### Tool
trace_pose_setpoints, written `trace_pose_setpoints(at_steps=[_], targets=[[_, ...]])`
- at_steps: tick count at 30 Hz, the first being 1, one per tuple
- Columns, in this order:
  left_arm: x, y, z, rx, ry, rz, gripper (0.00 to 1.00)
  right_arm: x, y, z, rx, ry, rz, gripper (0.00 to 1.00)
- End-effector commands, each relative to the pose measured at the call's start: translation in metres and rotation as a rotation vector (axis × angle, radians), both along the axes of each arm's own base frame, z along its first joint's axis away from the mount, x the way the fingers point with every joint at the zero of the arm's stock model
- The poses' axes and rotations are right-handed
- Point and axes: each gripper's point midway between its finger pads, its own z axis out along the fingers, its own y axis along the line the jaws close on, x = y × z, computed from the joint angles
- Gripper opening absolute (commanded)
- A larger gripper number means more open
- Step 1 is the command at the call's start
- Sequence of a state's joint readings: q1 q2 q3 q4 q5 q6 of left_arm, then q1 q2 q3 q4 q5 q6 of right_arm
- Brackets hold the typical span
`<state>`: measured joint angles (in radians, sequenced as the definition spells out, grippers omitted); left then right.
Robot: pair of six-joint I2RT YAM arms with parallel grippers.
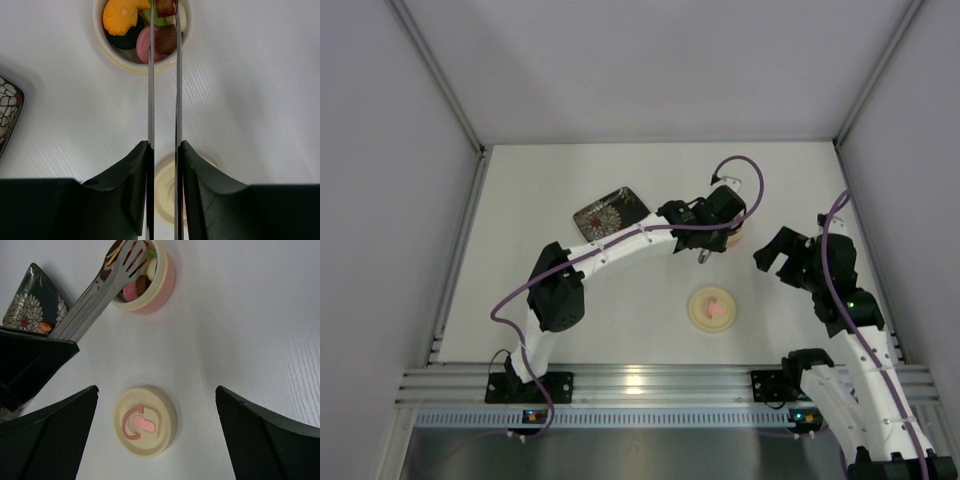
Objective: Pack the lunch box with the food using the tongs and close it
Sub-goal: Place the fake food in the packing box.
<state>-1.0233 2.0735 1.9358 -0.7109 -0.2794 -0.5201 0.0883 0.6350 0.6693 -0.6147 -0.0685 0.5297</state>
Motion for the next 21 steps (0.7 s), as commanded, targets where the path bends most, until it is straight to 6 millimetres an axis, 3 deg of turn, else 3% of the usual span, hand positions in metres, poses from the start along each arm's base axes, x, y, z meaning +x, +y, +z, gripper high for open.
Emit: trace_pose_setpoints(at_steps=[1,8,21], targets=[[0.0104,-0.0085,0.0318,-0.062,-0.071,0.008,0.35,0.0055,-0.0064,0.0210,-0.017,-0.055,-0.018,0.99],[0.0128,-0.0083,0.0303,-0.050,-0.080,0.010,0.42,0.0059,-0.0064,0.0220,-0.017,-0.057,-0.018,0.99],[0.0134,-0.0034,0.0372,-0.046,-0.095,0.018,0.43,0.0050,-0.0058,0.0184,-0.011,-0.052,-0.018,0.99]])
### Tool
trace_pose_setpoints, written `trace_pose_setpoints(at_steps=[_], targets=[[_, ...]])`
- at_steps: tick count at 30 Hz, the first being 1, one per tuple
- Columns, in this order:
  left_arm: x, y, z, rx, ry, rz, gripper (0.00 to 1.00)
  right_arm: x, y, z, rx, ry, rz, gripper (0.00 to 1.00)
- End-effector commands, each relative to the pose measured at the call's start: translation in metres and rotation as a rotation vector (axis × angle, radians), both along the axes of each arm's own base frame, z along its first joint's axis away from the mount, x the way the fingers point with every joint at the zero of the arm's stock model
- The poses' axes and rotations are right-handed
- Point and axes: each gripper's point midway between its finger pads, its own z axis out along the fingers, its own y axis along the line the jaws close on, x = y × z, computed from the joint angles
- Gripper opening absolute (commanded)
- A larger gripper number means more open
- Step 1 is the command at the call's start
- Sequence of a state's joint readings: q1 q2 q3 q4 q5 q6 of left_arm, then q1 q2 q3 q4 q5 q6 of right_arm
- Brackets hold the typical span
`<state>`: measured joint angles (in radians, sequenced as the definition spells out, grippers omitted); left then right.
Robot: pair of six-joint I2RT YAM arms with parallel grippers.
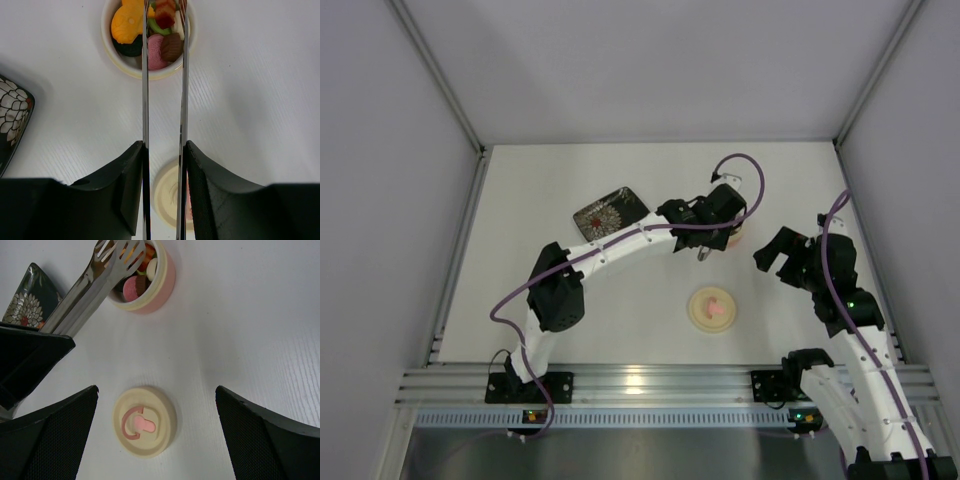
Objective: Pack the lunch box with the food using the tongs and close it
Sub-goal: Place the fake food in the packing box, then pick up the fake food from the plate.
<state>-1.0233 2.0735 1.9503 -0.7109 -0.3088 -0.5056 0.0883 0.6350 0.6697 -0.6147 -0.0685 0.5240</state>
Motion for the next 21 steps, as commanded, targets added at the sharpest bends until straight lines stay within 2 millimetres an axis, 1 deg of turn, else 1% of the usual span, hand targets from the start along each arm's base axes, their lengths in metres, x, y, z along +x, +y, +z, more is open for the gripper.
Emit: trace_pose_setpoints(at_steps=[1,2,3,4,5,6,7,9,10,11,12,13,15,16,17,18,19,20,21], targets=[[0.008,-0.002,0.037,-0.058,-0.076,0.015,0.42,0.005,-0.006,0.018,-0.005,-0.049,-0.022,1.00],[0.007,0.000,0.041,-0.060,-0.081,0.017,0.42,0.005,-0.005,0.018,-0.005,-0.050,-0.021,1.00],[0.007,0.003,0.040,-0.056,-0.085,0.024,0.43,0.005,-0.005,0.018,-0.003,-0.048,-0.020,0.99],[0.007,0.009,0.055,-0.079,-0.108,0.034,0.42,0.005,-0.005,0.018,-0.005,-0.050,-0.021,1.00],[0.006,0.013,0.060,-0.084,-0.117,0.039,0.43,0.005,-0.005,0.018,-0.004,-0.050,-0.018,0.99],[0.004,0.019,0.060,-0.075,-0.121,0.047,0.43,0.005,-0.005,0.017,-0.005,-0.047,-0.019,1.00],[0.002,0.028,0.075,-0.092,-0.147,0.064,0.45,0.005,-0.005,0.017,-0.002,-0.048,-0.019,1.00],[0.000,0.043,0.084,-0.090,-0.162,0.094,0.47,0.005,-0.004,0.017,-0.002,-0.048,-0.018,0.99],[-0.006,0.058,0.087,-0.084,-0.163,0.118,0.48,0.005,-0.004,0.017,0.001,-0.049,-0.019,0.99],[-0.005,0.070,0.089,-0.069,-0.176,0.154,0.48,0.005,-0.004,0.016,0.001,-0.049,-0.019,0.99],[-0.007,0.079,0.089,-0.065,-0.170,0.182,0.48,0.005,-0.004,0.015,0.004,-0.049,-0.020,0.99],[-0.014,0.097,0.083,-0.028,-0.157,0.201,0.49,0.005,-0.003,0.014,0.006,-0.047,-0.017,1.00],[-0.015,0.123,0.078,0.006,-0.148,0.271,0.49,0.005,-0.002,0.014,0.013,-0.051,-0.014,0.99],[-0.020,0.135,0.082,0.003,-0.148,0.288,0.49,0.005,-0.002,0.014,0.014,-0.051,-0.013,1.00],[-0.025,0.152,0.064,0.051,-0.122,0.306,0.49,0.006,-0.001,0.013,0.017,-0.051,-0.011,1.00],[-0.029,0.159,0.059,0.050,-0.110,0.323,0.49,0.006,-0.002,0.012,0.017,-0.048,-0.013,1.00],[-0.033,0.169,0.061,0.039,-0.111,0.335,0.49,0.006,-0.001,0.013,0.019,-0.050,-0.010,1.00],[-0.038,0.184,0.044,0.081,-0.085,0.353,0.49,0.006,-0.002,0.012,0.017,-0.049,-0.015,0.99],[-0.041,0.192,0.038,0.092,-0.077,0.371,0.50,0.007,-0.001,0.012,0.017,-0.054,-0.012,0.99]])
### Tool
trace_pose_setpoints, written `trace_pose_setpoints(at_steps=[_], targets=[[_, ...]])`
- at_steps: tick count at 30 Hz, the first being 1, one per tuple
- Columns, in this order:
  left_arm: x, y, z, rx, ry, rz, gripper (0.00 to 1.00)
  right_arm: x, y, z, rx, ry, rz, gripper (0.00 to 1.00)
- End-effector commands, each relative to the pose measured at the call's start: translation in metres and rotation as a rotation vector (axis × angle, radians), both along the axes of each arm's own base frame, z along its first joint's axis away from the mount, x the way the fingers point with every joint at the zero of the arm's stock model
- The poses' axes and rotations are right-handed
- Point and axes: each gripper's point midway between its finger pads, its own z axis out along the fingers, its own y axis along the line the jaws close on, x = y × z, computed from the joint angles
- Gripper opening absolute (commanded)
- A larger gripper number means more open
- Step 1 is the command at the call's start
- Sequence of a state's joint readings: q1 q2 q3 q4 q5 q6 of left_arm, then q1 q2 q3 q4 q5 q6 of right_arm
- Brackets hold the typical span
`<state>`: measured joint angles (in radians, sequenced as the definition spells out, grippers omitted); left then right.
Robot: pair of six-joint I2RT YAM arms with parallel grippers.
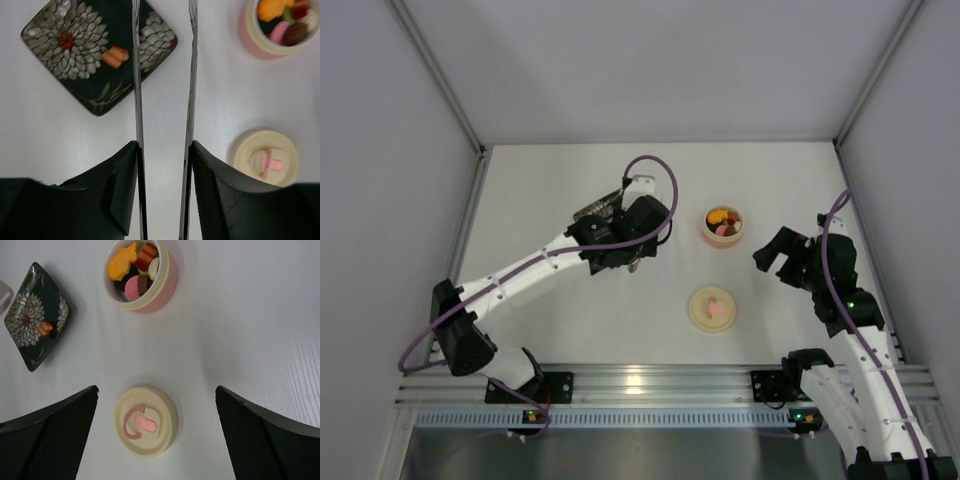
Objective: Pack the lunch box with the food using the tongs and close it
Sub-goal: Pick up the fake food from the plate.
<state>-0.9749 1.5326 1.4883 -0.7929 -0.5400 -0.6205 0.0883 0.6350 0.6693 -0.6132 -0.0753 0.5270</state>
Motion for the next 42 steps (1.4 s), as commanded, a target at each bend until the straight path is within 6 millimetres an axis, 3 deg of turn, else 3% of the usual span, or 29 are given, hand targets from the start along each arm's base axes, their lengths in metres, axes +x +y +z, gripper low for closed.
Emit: trace_pose_setpoints(at_steps=[1,6,12,42], targets=[[-0.011,0.043,-0.023,0.058,0.042,0.107,0.50,0.007,-0.002,0.011,0.014,-0.048,-0.017,0.99],[-0.024,0.066,-0.054,0.078,0.101,0.126,0.52,0.008,0.000,0.008,0.022,-0.044,-0.008,0.99],[-0.028,0.072,-0.074,0.096,0.138,0.144,0.54,0.008,0.000,0.011,0.023,-0.052,-0.007,0.99],[0.002,0.066,-0.101,0.059,0.204,0.131,0.52,0.009,-0.002,0.014,0.004,-0.051,-0.009,0.99]])
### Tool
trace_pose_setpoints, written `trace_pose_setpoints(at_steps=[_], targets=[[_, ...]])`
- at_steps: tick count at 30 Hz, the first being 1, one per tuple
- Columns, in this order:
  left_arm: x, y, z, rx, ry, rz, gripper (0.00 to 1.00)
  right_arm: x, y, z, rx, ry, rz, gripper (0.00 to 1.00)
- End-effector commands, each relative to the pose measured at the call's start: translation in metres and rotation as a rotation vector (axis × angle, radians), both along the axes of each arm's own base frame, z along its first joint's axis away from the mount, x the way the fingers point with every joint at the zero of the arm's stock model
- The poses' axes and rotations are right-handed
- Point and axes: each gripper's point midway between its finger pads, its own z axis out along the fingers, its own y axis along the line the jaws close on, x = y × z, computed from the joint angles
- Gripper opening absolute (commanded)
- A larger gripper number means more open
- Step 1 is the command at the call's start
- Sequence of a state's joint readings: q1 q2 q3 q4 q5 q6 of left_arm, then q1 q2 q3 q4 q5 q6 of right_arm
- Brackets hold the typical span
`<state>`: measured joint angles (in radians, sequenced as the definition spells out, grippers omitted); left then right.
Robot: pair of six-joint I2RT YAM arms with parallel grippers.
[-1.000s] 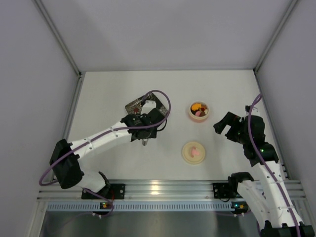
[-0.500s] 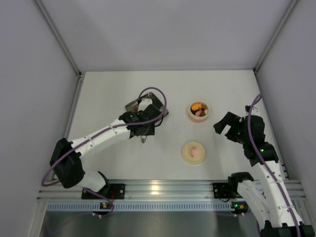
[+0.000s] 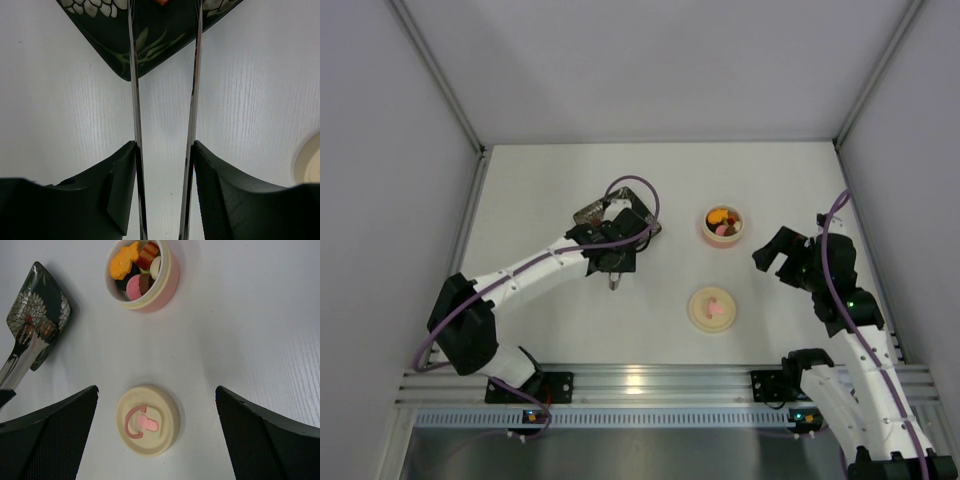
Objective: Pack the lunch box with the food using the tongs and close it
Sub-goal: Pick up the fake food from the plate.
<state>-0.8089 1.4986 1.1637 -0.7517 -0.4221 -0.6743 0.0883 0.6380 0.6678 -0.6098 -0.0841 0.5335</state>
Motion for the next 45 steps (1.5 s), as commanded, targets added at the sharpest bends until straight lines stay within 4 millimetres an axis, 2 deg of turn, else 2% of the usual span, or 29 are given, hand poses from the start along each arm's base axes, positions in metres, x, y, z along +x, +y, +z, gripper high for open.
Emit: trace_pose_setpoints(at_steps=[1,8,20,24,28,35,40,42,45], targets=[[0.011,-0.008,0.006,-0.034,-0.035,-0.003,0.52,0.009,-0.004,0.014,-0.007,-0.054,-0.014,1.00],[0.014,-0.004,0.003,-0.031,-0.029,0.005,0.51,0.009,-0.004,0.010,-0.003,-0.047,-0.013,0.99],[0.019,-0.011,0.004,-0.060,-0.024,-0.001,0.43,0.008,-0.004,0.006,-0.004,-0.043,-0.015,1.00],[0.023,-0.013,0.012,-0.066,-0.039,-0.002,0.40,0.008,-0.004,0.006,-0.004,-0.043,-0.015,0.99],[0.029,-0.018,0.035,-0.082,-0.075,-0.011,0.38,0.008,-0.004,0.006,-0.003,-0.042,-0.016,1.00],[0.035,-0.023,0.057,-0.100,-0.106,-0.022,0.38,0.009,-0.004,0.006,0.002,-0.040,-0.017,1.00],[0.037,-0.039,0.068,-0.128,-0.116,-0.058,0.37,0.009,-0.003,0.006,0.007,-0.041,-0.016,0.99],[0.036,-0.055,0.078,-0.146,-0.133,-0.093,0.37,0.009,-0.003,0.006,0.008,-0.041,-0.019,0.99],[0.033,-0.078,0.079,-0.148,-0.136,-0.140,0.37,0.009,-0.003,0.007,0.009,-0.044,-0.017,0.99]])
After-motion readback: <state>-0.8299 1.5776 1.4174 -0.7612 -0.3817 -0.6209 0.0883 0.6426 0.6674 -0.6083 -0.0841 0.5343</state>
